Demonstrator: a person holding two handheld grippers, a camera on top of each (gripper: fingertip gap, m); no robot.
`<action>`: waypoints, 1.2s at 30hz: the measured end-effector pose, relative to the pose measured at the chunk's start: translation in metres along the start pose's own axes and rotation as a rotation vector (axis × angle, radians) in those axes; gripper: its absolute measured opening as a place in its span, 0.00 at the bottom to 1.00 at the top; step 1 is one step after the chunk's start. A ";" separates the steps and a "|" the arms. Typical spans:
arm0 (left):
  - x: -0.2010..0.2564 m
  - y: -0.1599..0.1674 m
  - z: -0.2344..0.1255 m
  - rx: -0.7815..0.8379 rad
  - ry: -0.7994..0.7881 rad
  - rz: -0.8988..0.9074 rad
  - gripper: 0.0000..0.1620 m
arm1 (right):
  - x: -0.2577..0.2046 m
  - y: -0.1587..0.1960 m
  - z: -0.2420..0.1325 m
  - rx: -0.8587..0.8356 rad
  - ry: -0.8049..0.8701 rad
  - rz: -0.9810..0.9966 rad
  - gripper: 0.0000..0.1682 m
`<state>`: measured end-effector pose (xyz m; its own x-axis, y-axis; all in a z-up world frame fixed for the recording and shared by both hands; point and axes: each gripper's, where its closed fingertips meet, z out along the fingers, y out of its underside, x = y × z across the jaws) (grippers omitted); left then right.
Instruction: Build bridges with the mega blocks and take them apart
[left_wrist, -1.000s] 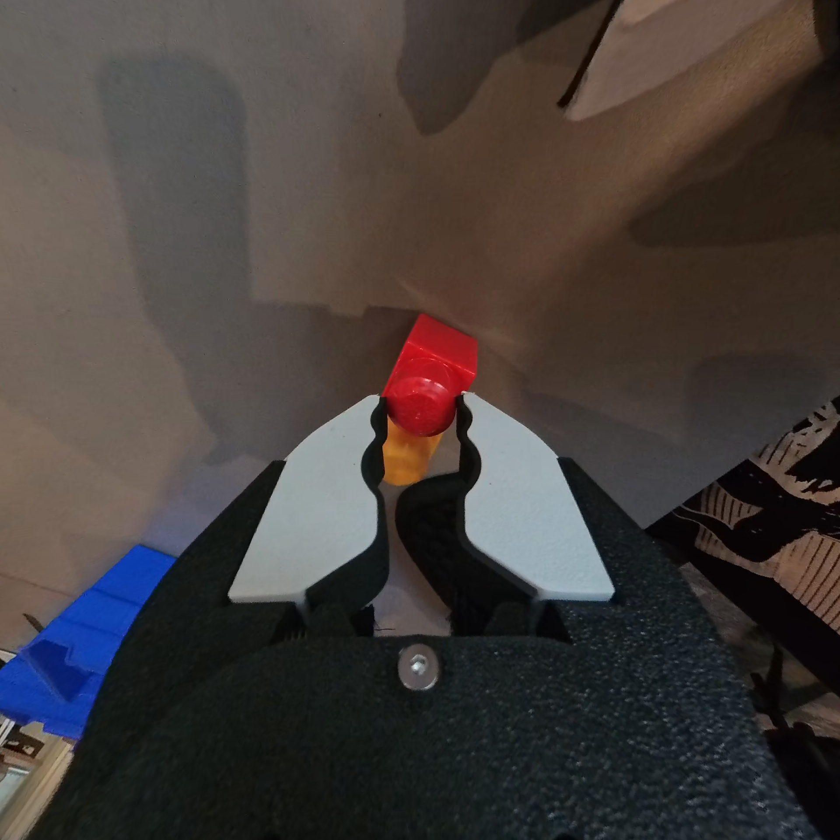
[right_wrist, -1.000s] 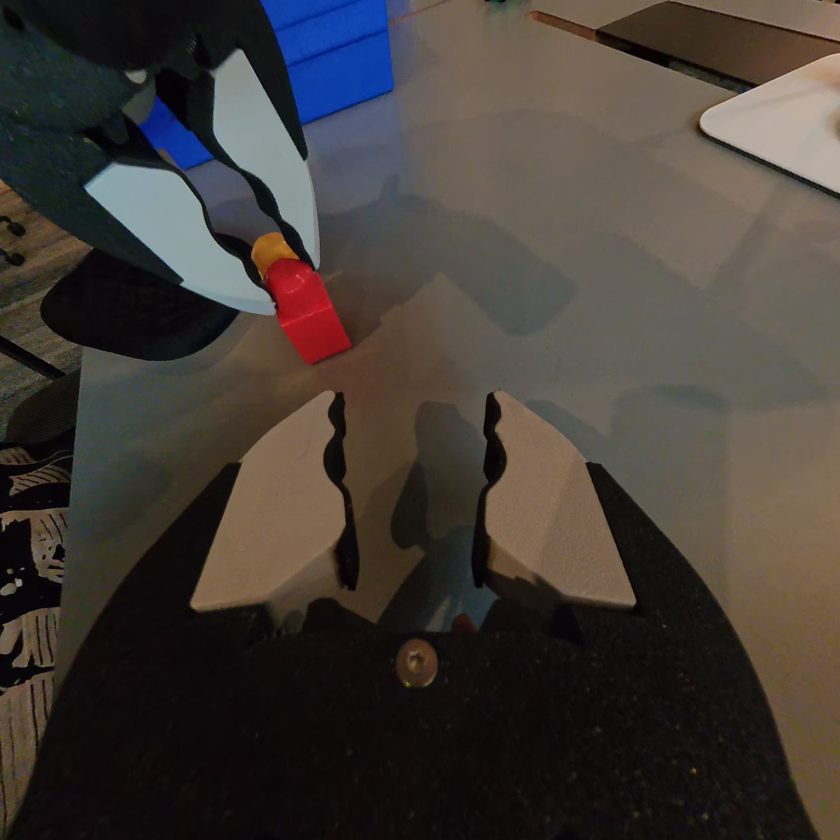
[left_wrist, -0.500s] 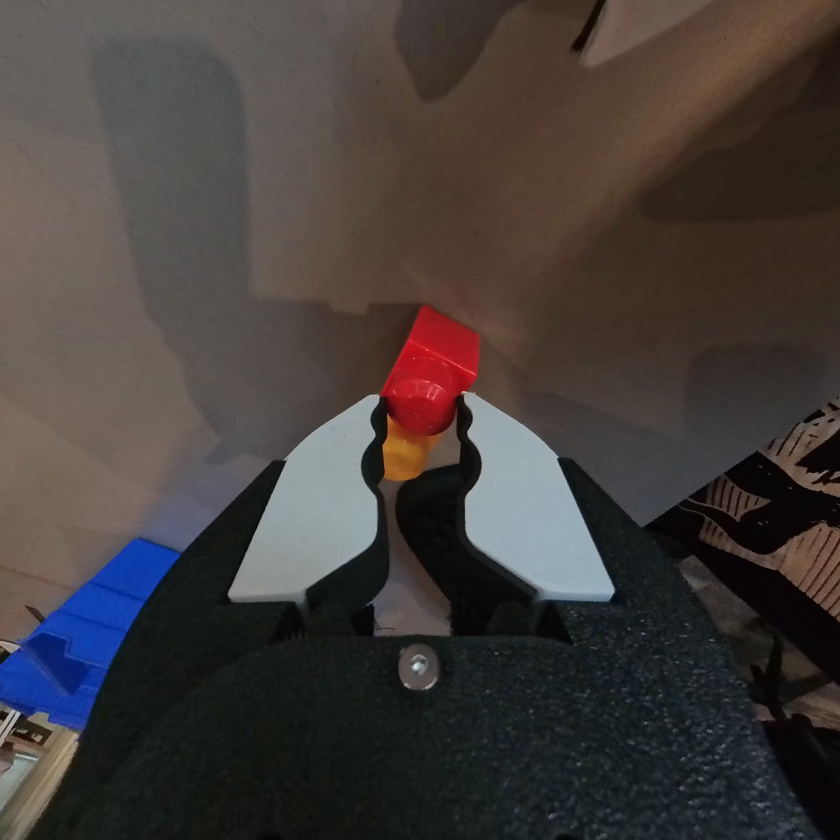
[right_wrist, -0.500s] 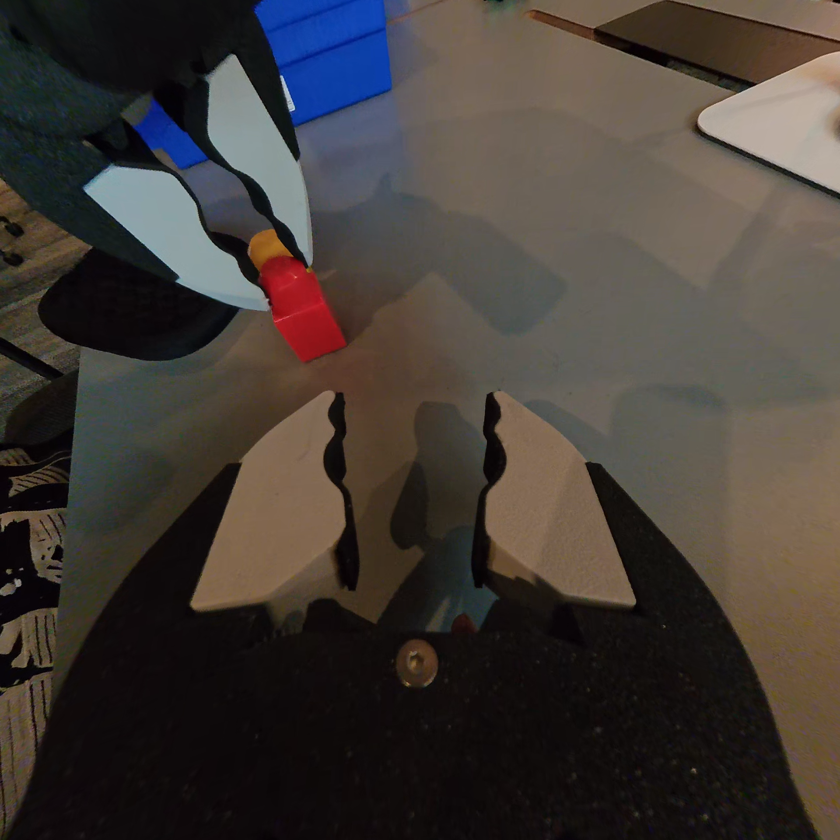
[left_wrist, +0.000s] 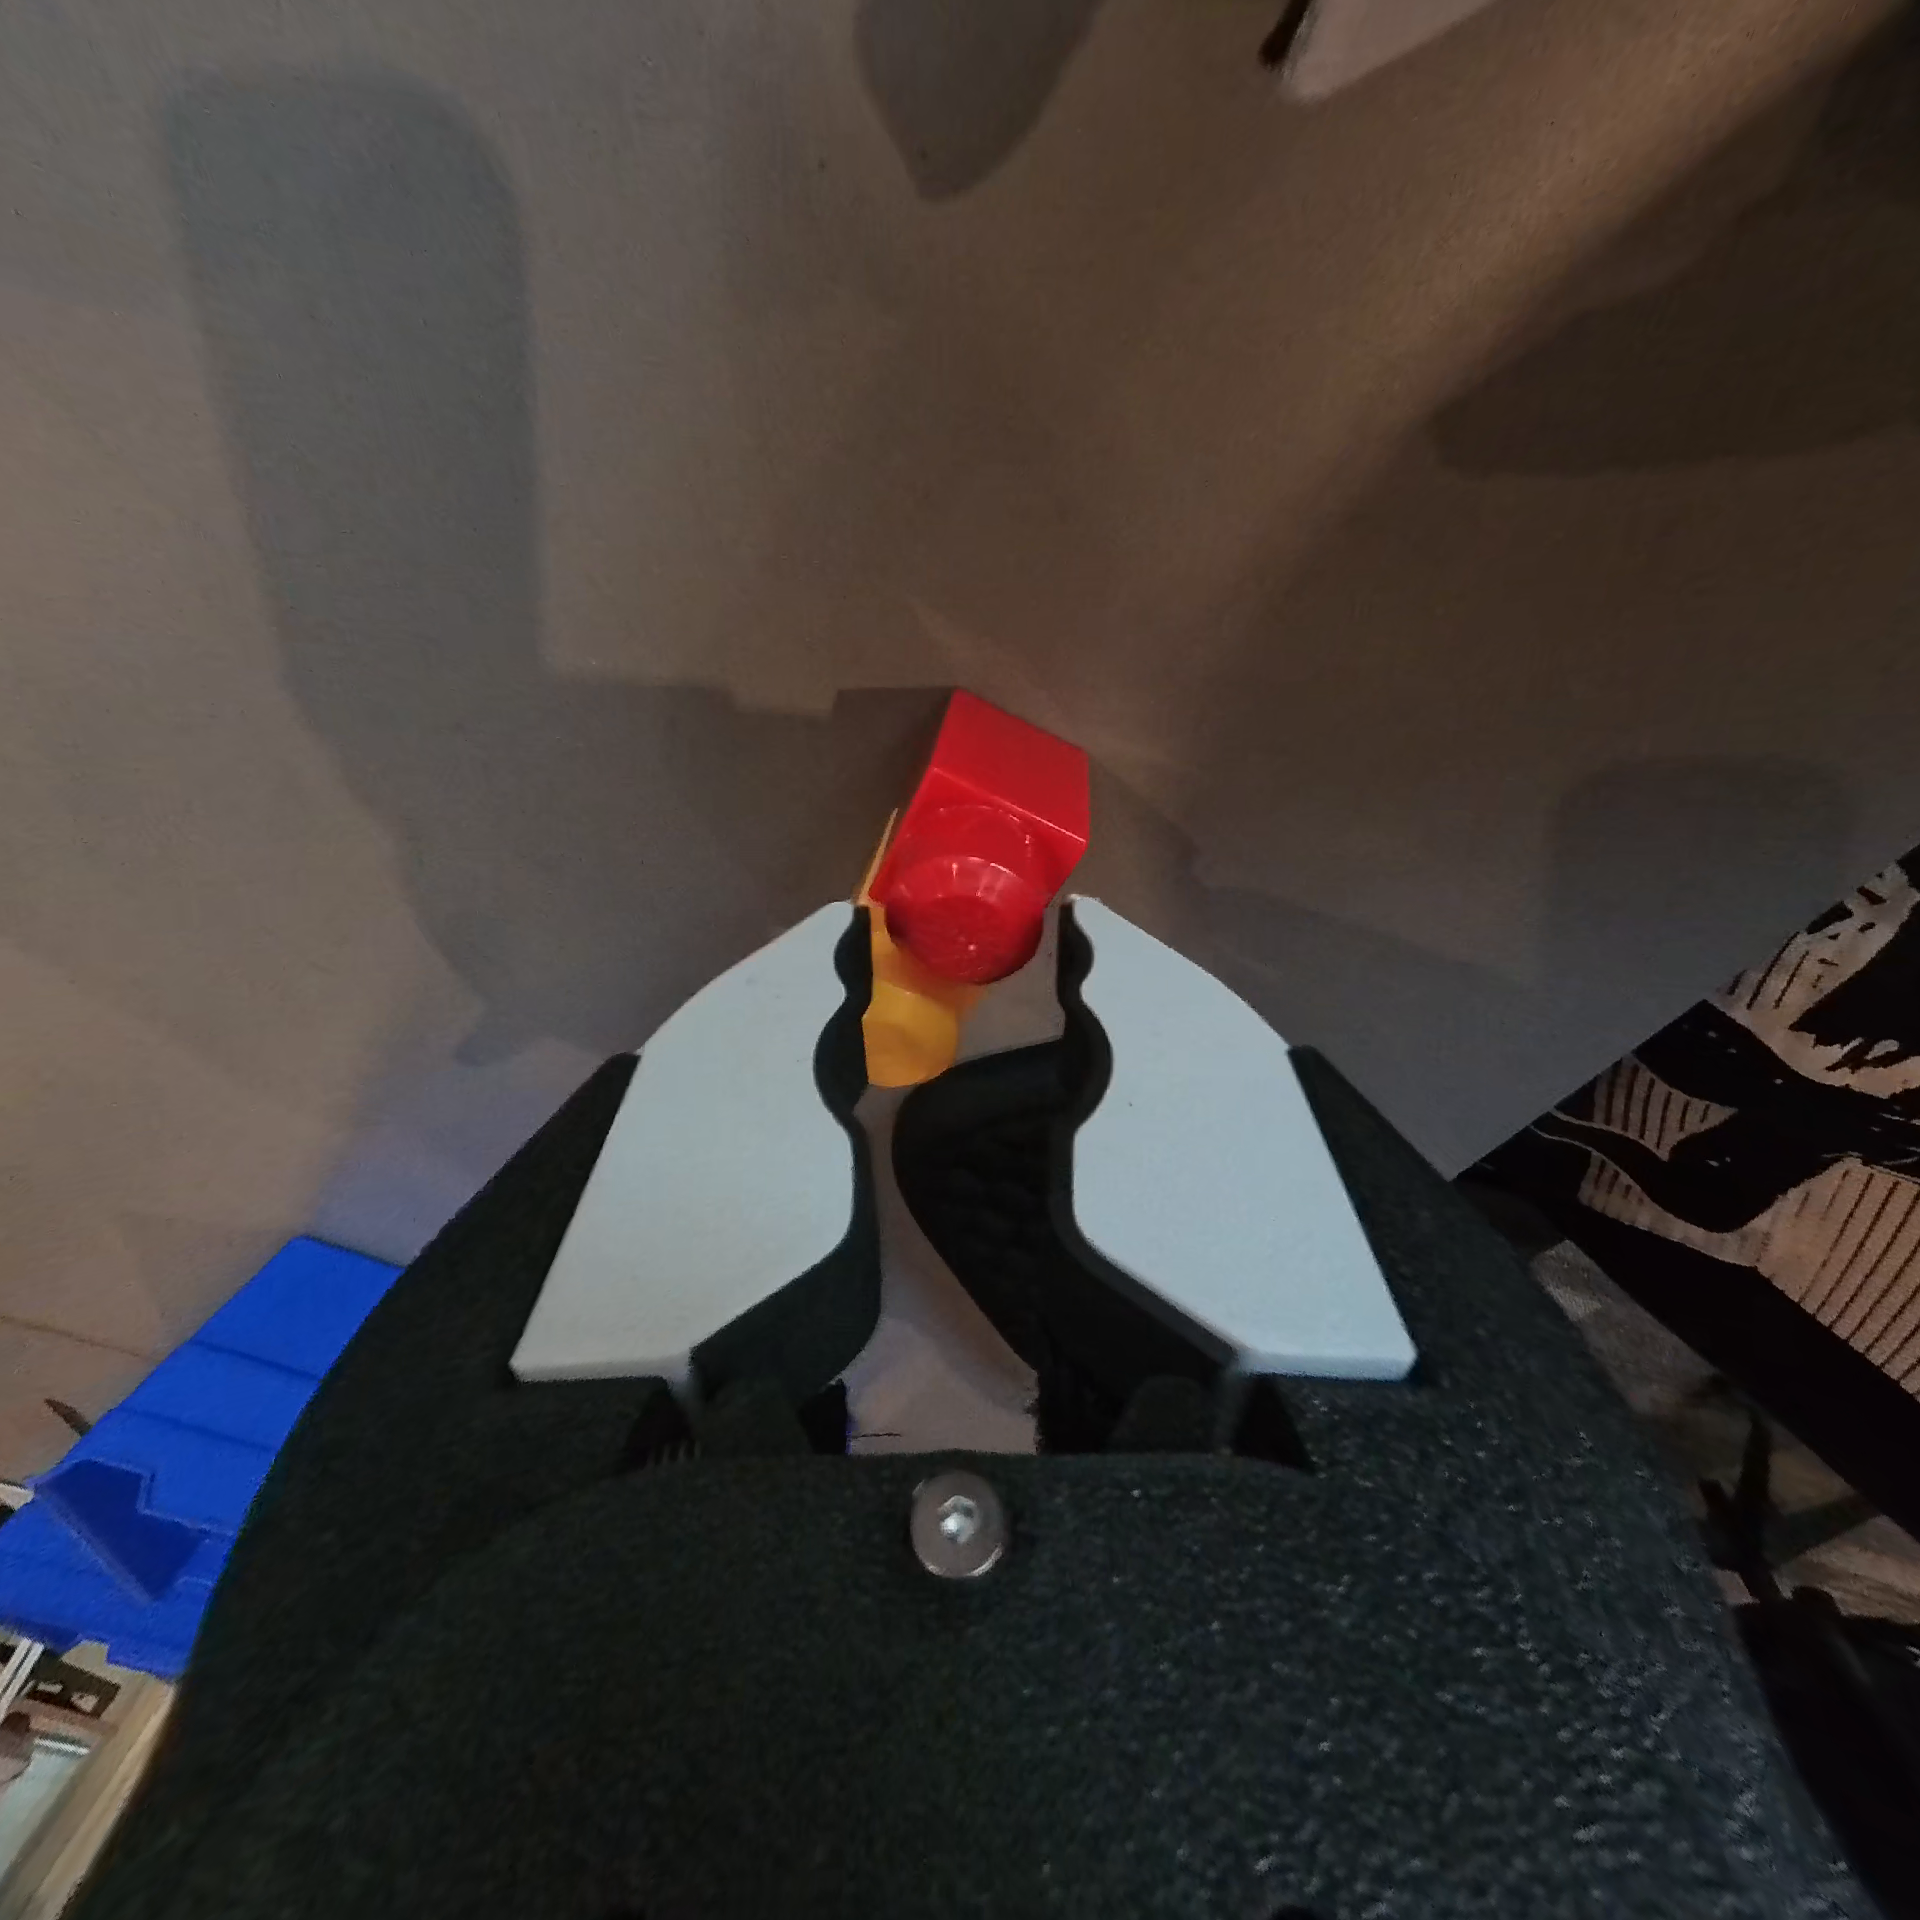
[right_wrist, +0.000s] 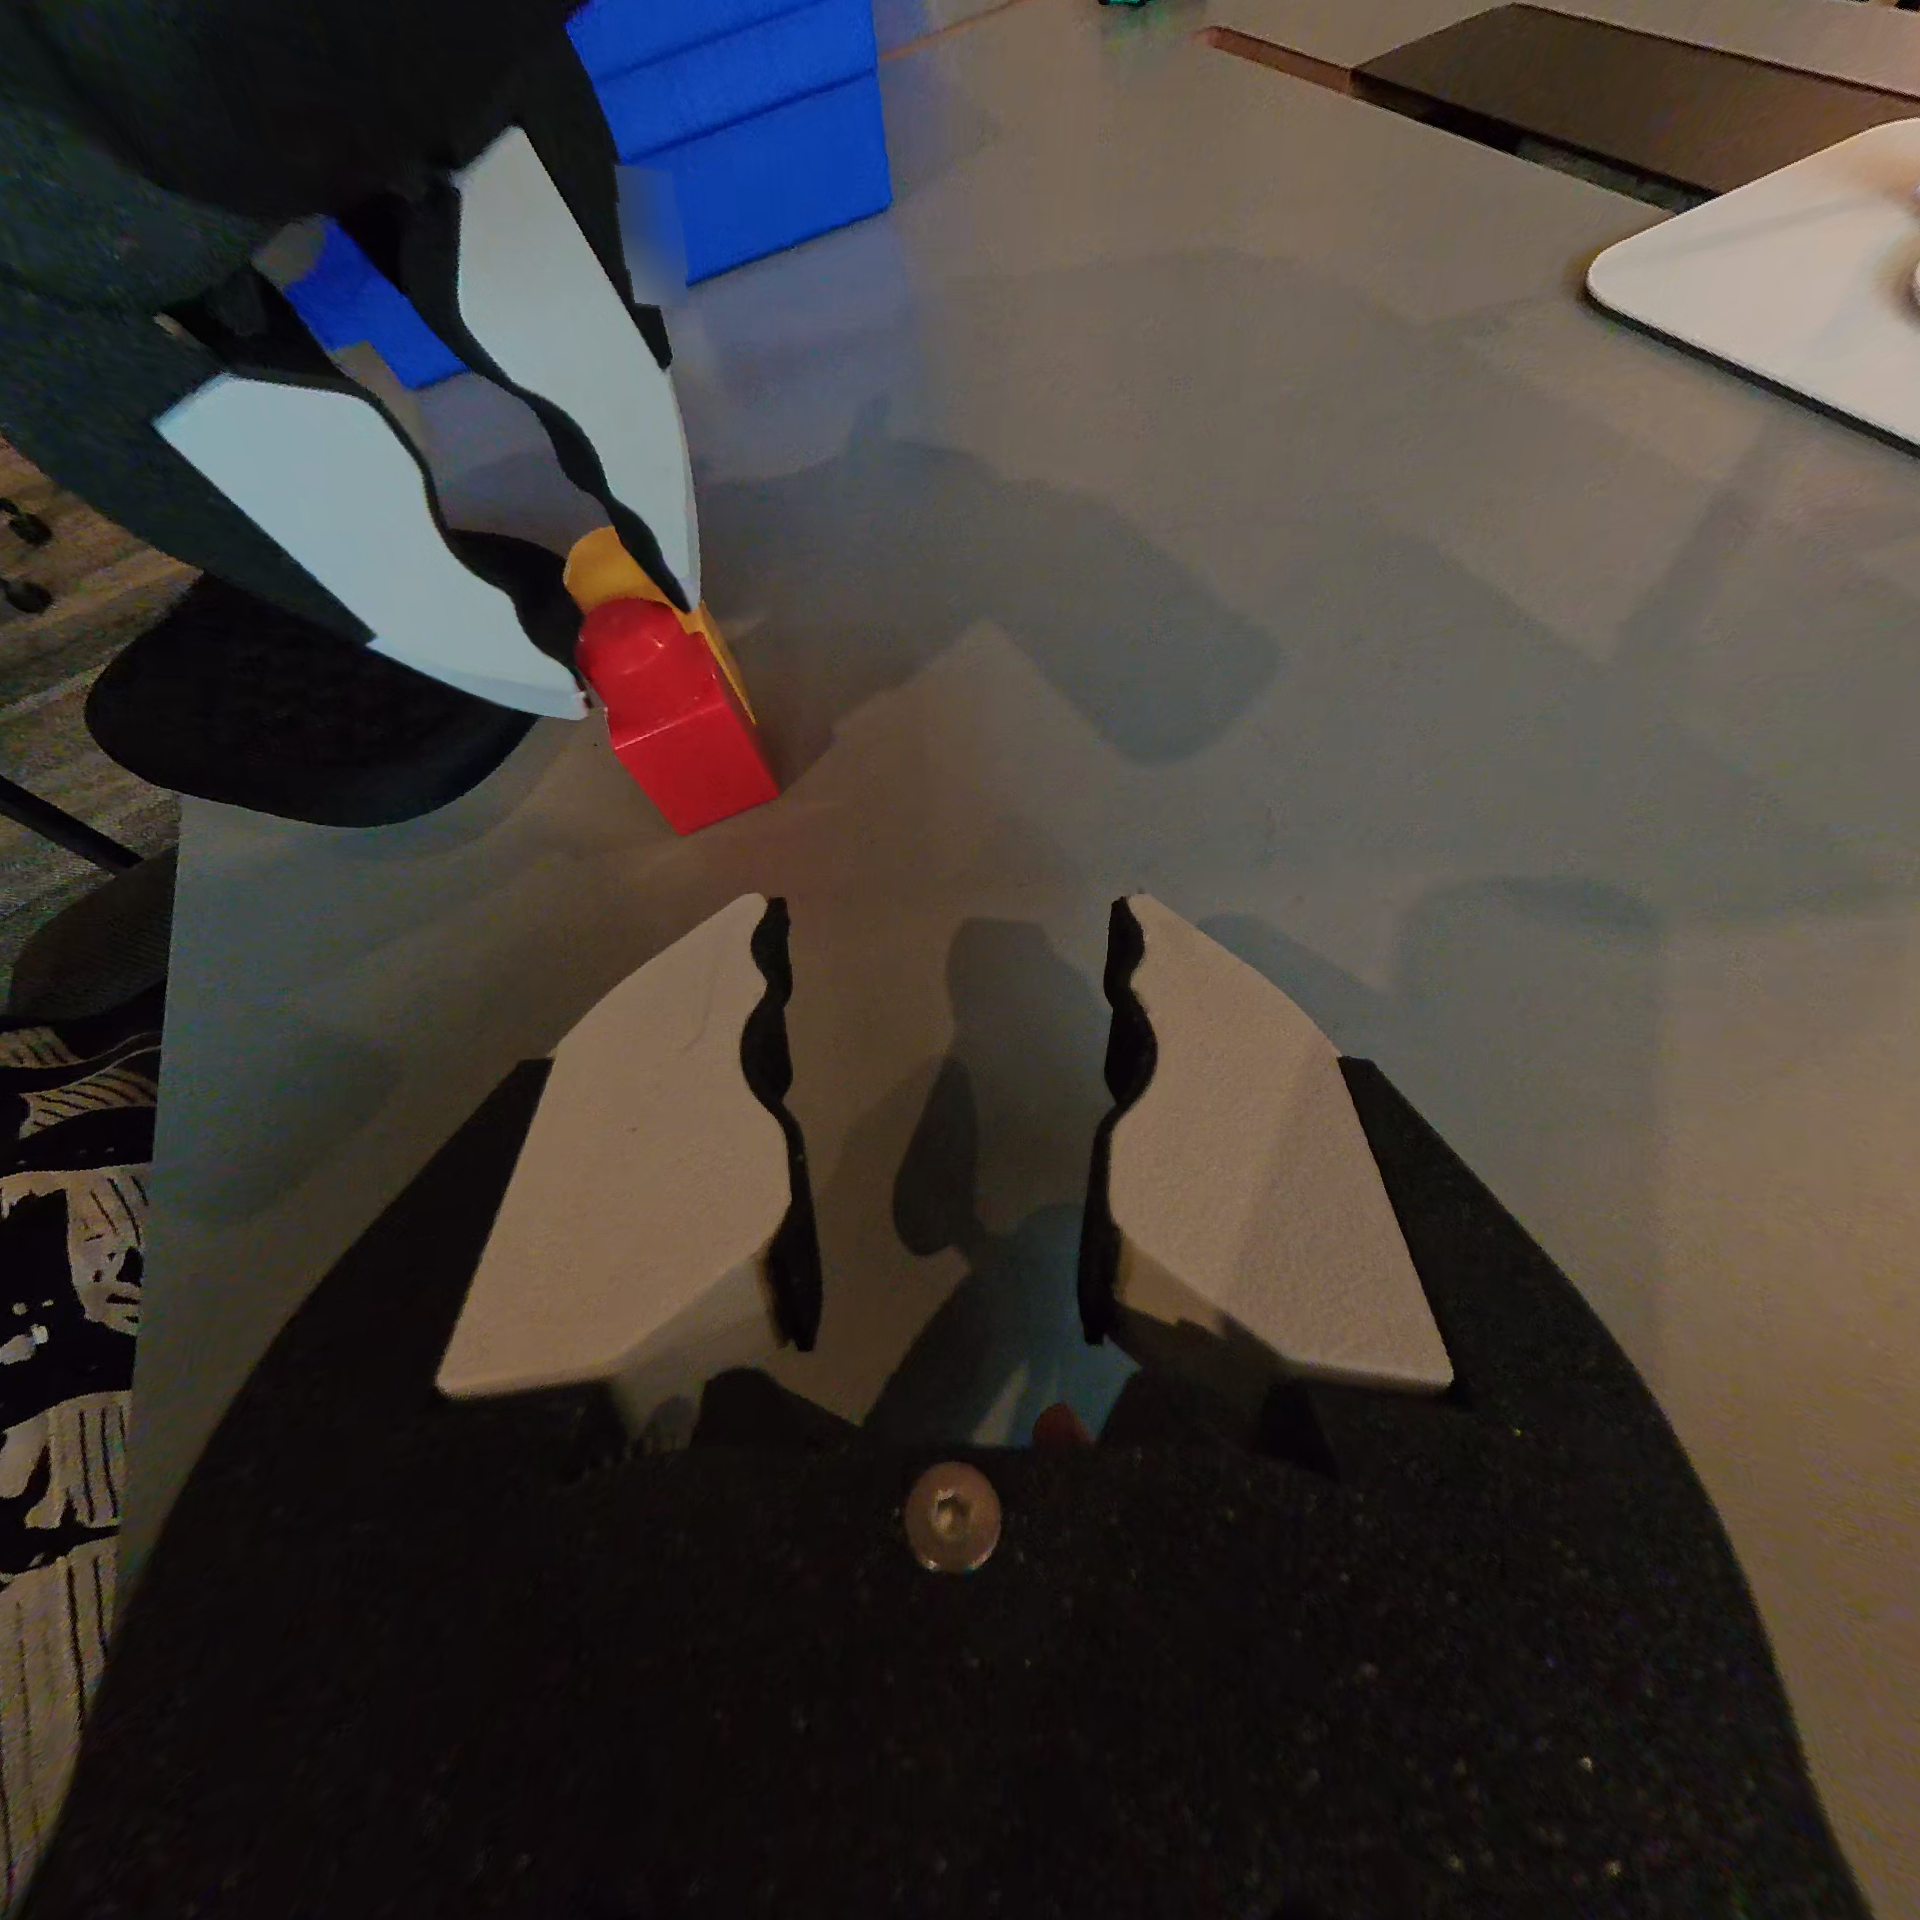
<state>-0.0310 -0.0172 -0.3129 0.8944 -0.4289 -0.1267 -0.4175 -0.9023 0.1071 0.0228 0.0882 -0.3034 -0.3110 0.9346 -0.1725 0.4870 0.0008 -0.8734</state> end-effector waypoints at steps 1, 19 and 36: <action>0.000 0.000 -0.001 0.001 -0.002 0.003 0.22 | 0.000 0.000 0.000 0.000 0.000 -0.001 0.35; -0.042 0.029 -0.093 0.428 -0.135 -0.185 0.39 | 0.001 0.003 0.000 -0.012 0.005 0.004 0.35; -0.145 0.307 -0.120 0.518 -0.442 -0.769 0.36 | -0.005 -0.001 -0.002 -0.017 0.015 -0.043 0.35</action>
<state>-0.2698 -0.2269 -0.1433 0.8536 0.3905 -0.3447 0.1322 -0.8025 -0.5818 0.0257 0.0839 -0.3001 -0.3194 0.9389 -0.1280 0.4874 0.0469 -0.8719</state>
